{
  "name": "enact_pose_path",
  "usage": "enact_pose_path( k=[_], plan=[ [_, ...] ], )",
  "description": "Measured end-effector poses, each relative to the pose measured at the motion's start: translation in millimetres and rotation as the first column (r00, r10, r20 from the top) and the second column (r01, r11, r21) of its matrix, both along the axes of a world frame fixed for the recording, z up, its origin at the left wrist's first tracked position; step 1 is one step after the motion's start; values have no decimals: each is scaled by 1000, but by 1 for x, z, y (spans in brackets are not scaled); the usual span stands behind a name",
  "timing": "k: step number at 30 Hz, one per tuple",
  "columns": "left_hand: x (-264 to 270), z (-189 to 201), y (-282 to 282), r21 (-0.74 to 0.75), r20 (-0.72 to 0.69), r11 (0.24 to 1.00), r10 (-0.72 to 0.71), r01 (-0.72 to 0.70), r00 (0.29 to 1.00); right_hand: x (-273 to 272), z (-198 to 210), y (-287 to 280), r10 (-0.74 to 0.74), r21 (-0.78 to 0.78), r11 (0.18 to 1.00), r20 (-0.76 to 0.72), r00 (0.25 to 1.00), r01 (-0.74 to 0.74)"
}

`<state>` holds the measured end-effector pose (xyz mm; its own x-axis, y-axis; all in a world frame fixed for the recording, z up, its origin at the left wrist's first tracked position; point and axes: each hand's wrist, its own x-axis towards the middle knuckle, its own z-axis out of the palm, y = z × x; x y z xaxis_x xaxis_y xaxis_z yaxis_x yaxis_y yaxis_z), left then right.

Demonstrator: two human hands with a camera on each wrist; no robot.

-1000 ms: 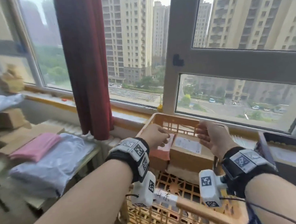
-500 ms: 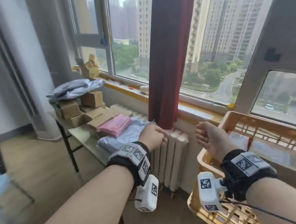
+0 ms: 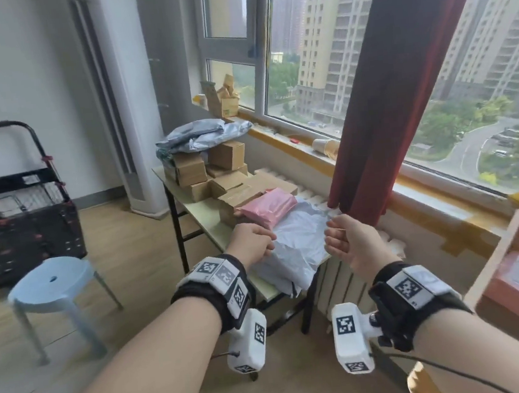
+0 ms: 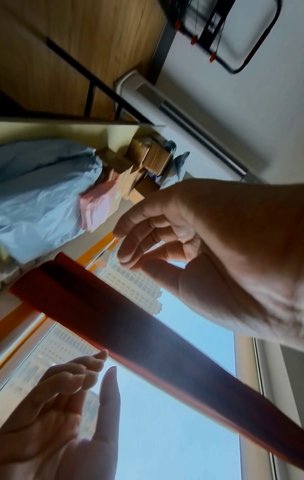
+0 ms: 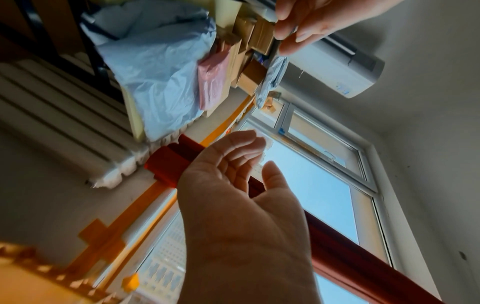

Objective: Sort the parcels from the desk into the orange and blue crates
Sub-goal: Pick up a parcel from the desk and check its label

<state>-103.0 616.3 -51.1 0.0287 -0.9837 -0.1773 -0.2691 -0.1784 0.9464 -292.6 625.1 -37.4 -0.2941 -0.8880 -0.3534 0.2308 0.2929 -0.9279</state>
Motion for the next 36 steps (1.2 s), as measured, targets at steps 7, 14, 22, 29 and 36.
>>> enact_pose_path(
  k=[7,14,22,29,36],
  plan=[
    [53,-12,-57,40,-29,996,85,-83,996,48,-24,-70,90,17,996,46,995,-91],
    [87,-20,-138,83,-17,991,103,-101,995,83,-39,-151,106,48,993,78,991,-110],
    [114,-48,-215,137,-36,977,170,-164,985,98,-69,-218,93,98,990,86,992,-102],
    [115,-78,-247,207,-109,950,260,-234,960,95,-91,-246,-12,178,984,105,994,-7],
    [102,-96,-294,217,-119,946,271,-241,955,95,-97,-286,-93,182,981,150,984,65]
  ],
)
